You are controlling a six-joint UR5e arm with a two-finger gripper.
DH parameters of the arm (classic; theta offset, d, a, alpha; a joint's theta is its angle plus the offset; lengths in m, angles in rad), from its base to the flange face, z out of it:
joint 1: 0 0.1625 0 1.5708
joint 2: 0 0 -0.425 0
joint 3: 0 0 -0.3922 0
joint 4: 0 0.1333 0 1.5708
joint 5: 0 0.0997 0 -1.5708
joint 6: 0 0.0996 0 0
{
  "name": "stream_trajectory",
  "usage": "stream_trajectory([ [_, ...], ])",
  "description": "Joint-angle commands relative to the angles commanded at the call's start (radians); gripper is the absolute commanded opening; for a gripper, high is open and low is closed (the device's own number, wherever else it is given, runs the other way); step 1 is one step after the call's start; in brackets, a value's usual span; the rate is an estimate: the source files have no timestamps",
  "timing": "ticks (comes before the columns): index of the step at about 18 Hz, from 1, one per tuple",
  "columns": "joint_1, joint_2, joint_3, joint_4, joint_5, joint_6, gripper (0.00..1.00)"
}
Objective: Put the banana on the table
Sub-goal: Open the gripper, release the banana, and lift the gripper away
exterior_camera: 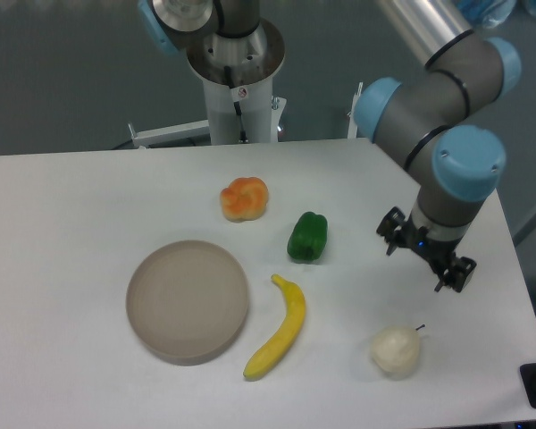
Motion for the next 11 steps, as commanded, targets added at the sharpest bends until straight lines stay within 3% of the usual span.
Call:
stream_trajectory([
  [4,0.020,0.018,-0.040,0.011,0.000,0.058,1.00],
  [11,0.020,0.018,-0.046,0.014,0.002,0.058,1.00],
])
